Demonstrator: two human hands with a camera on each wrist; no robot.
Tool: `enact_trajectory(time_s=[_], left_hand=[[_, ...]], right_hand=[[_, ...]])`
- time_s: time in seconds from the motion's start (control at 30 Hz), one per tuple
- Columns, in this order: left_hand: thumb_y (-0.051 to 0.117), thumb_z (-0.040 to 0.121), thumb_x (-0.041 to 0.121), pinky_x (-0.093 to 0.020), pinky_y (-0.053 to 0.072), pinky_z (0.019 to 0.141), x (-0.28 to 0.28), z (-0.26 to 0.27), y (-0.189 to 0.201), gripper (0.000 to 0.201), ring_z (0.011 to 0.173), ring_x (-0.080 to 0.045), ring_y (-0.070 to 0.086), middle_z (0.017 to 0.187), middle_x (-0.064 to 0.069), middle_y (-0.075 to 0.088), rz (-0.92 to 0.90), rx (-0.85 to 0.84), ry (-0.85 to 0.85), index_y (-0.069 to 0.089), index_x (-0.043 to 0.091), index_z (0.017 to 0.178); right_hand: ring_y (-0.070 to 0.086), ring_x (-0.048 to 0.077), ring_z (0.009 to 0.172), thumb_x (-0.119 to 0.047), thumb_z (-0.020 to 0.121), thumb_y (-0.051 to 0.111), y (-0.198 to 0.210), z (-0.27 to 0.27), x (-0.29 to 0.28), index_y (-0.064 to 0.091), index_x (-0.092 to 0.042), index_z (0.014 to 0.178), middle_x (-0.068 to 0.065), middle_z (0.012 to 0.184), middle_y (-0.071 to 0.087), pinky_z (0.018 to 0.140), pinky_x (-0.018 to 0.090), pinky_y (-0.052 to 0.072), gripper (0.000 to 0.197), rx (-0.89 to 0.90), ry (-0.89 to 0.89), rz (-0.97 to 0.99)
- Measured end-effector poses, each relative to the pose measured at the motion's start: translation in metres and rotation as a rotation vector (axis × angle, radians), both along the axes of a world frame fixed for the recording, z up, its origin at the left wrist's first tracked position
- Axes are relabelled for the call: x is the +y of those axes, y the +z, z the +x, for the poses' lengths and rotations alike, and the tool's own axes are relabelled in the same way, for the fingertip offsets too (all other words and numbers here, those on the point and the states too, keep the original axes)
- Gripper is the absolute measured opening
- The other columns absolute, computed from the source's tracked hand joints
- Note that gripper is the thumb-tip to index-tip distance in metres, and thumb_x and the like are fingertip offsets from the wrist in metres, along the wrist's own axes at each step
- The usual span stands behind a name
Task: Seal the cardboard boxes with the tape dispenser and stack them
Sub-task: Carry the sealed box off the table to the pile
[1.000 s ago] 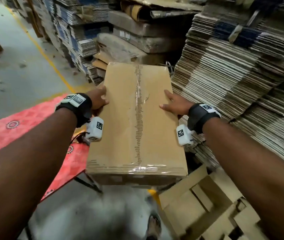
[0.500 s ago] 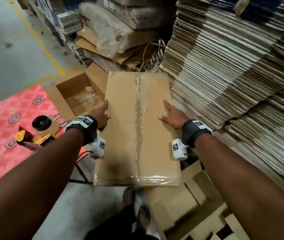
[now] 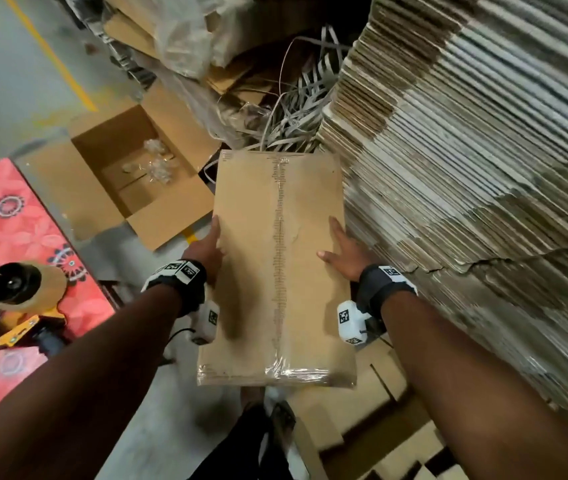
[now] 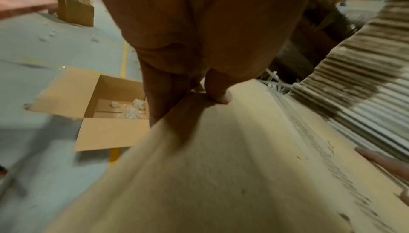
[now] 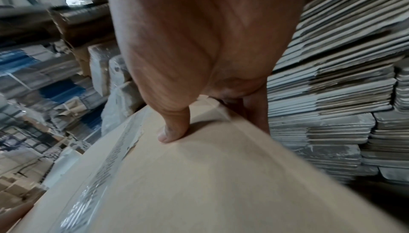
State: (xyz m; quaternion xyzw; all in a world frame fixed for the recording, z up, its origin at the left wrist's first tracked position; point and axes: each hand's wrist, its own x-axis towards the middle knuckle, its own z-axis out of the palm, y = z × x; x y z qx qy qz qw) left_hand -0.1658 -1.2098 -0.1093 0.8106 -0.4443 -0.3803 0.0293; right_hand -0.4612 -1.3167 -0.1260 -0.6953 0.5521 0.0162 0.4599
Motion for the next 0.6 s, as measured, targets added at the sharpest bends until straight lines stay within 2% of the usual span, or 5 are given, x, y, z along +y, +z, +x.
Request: enact_trajectory(time_s=[0.1,0.23,0.3,0.47,0.6], left_hand=[[0.047,0.097,0.015,-0.044,0.056,0.064,-0.012,0.002,-0.017,0.086,0.081,-0.036,0.063,0.097,-0.014,0.056,0.050,0.053,0.025,-0.014,0.047,0.148],[0.043,0.097,0.010,-0.037,0.052,0.054,-0.028,0.001,-0.032,0.085,0.070,-0.031,0.060,0.094,-0.011,0.053,0.086,0.079,0.044,-0.015,0.046,0.148],[0.042,0.097,0.009,-0.030,0.045,0.046,-0.034,0.002,-0.037,0.085,0.061,-0.023,0.053,0.094,-0.007,0.053,0.103,0.104,0.058,-0.015,0.045,0.149],[0.044,0.099,0.013,-0.029,0.041,0.044,-0.045,0.003,-0.051,0.082,0.060,-0.020,0.051,0.097,-0.007,0.052,0.110,0.107,0.076,-0.014,0.043,0.150],[0.044,0.100,0.015,-0.029,0.042,0.046,-0.049,0.004,-0.059,0.082,0.064,-0.023,0.054,0.101,-0.009,0.053,0.114,0.114,0.077,-0.015,0.043,0.150]], right_hand=[[0.035,0.025,0.144,-0.034,0.096,0.063,-0.018,0.007,-0.011,0.001,-0.043,0.157,-0.004,0.162,0.026,0.117,0.037,0.028,0.087,-0.027,-0.039,0.038],[0.029,0.019,0.146,-0.023,0.097,0.062,-0.037,0.010,-0.023,0.005,-0.034,0.159,-0.004,0.163,0.023,0.111,0.024,0.020,0.085,-0.050,-0.075,0.064],[0.028,0.020,0.147,-0.023,0.097,0.063,-0.048,0.011,-0.028,0.005,-0.035,0.159,-0.004,0.163,0.022,0.113,0.026,0.021,0.086,-0.052,-0.087,0.074],[0.031,0.023,0.146,-0.026,0.097,0.062,-0.065,0.015,-0.036,0.003,-0.037,0.158,-0.002,0.163,0.023,0.119,0.034,0.025,0.086,-0.013,-0.095,0.089],[0.037,0.027,0.143,-0.038,0.093,0.064,-0.083,0.020,-0.033,-0.002,-0.052,0.153,0.001,0.162,0.029,0.118,0.046,0.031,0.090,0.028,-0.111,0.102]])
